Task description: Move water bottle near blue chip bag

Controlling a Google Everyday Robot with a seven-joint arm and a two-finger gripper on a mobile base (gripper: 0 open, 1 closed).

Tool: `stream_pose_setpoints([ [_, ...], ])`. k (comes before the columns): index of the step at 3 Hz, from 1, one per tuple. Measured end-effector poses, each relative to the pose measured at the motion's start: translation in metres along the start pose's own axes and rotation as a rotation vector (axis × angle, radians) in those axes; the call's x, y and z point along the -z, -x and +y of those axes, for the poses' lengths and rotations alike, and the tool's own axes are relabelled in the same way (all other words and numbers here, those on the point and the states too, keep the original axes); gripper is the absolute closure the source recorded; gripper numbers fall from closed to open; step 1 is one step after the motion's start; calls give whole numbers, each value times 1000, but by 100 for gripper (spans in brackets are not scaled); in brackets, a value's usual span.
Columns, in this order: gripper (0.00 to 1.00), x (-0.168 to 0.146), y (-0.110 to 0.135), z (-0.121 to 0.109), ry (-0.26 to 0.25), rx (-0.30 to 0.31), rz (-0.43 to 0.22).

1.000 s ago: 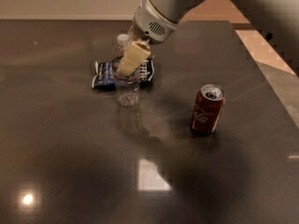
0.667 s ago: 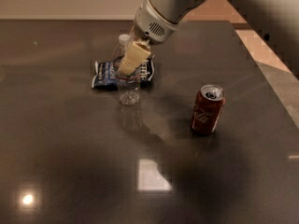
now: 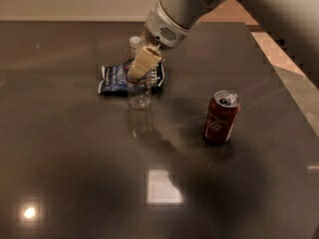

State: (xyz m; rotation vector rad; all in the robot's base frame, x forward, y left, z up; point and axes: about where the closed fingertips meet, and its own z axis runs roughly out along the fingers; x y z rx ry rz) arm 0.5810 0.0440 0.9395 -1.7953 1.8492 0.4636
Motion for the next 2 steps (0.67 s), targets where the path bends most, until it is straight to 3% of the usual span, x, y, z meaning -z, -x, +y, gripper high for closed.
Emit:
stream_pose_setpoints([
  [1, 12, 2, -5, -1, -18, -12, -4],
  [2, 0, 1, -3, 0, -15, -9, -4],
])
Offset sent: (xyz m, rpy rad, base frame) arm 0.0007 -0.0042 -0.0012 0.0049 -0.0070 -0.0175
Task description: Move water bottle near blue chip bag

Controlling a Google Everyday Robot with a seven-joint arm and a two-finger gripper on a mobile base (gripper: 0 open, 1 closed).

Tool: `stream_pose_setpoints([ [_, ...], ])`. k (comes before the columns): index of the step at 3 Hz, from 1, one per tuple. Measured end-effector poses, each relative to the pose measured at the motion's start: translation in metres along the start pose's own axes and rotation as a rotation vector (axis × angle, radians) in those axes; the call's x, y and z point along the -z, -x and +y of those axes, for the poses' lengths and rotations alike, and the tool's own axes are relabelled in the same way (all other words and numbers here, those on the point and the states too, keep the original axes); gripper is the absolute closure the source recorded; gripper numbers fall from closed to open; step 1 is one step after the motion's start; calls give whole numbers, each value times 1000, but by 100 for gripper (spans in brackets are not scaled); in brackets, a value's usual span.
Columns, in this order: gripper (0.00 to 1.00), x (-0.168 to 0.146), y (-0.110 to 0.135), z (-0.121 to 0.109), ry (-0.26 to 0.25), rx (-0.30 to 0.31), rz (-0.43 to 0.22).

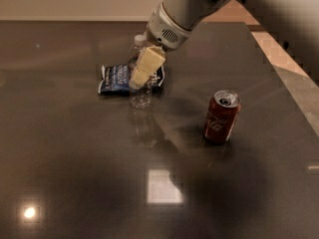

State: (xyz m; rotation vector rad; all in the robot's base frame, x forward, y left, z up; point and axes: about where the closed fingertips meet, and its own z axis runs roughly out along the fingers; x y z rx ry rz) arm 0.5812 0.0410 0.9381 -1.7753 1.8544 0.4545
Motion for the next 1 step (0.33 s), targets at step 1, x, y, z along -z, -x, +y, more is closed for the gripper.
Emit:
stream_pose_setpoints([
  [1, 0, 0, 0, 0, 0, 0, 0],
])
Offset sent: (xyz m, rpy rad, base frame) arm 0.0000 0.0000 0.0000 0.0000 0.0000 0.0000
